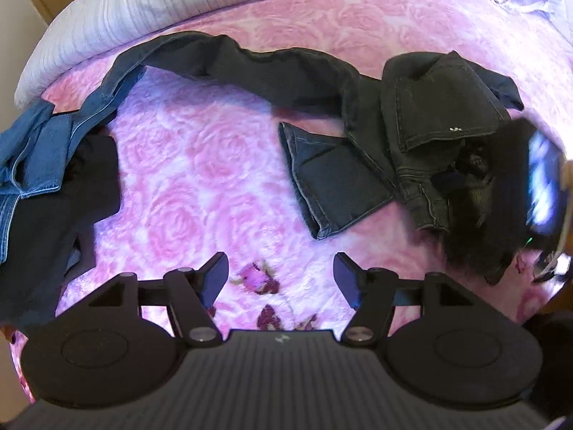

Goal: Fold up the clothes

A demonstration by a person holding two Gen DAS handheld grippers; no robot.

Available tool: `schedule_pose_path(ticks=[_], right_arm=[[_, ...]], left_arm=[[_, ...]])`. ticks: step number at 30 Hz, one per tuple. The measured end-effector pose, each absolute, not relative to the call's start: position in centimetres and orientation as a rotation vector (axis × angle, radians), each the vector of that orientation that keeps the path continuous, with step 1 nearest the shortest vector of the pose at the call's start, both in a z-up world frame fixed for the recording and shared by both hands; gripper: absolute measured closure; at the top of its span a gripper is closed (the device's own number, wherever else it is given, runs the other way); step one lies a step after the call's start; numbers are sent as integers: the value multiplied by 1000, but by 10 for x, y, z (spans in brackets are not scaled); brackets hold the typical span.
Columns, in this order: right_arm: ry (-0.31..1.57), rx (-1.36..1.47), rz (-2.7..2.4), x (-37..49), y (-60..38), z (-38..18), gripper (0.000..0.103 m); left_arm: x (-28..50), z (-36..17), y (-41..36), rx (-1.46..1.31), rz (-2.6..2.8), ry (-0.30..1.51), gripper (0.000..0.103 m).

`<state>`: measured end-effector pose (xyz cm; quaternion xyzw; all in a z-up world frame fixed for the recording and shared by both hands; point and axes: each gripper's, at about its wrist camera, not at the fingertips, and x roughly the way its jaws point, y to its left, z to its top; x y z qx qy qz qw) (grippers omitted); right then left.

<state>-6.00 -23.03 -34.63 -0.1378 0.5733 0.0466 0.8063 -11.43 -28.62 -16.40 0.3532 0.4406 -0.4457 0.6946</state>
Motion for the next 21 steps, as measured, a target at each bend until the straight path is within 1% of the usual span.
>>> schedule_pose_path(ticks=[1, 2, 4, 8, 11, 14, 16, 17, 21], right_arm=[[1199, -219, 95, -64, -241, -331, 80], [1163, -149, 81, -71, -253, -313, 83], [1093, -27, -19, -95, -288, -268, 99], [1008, 165, -301, -149, -367, -202, 99], [973, 287, -565, -205, -435, -177, 99], [949, 369, -711, -246, -482, -174, 99], [937, 418, -771, -262, -508, -180, 99], [931, 453, -794, -269, -522, -183, 99], [939, 595, -811, -283, -569, -215, 99]], left_arm=[[-113, -165, -288, 788, -1014, 973, 41], [-112, -166, -290, 789, -1035, 962, 40], [-115, -168, -300, 801, -1083, 938, 40], [-124, -179, -334, 815, -1197, 890, 39], [-135, -194, -368, 871, -1302, 849, 37], [-145, -214, -403, 936, -1384, 815, 36], [-143, -226, -424, 935, -1393, 838, 34], [-139, -232, -435, 916, -1386, 869, 32], [-121, -259, -473, 766, -1274, 1038, 32]])
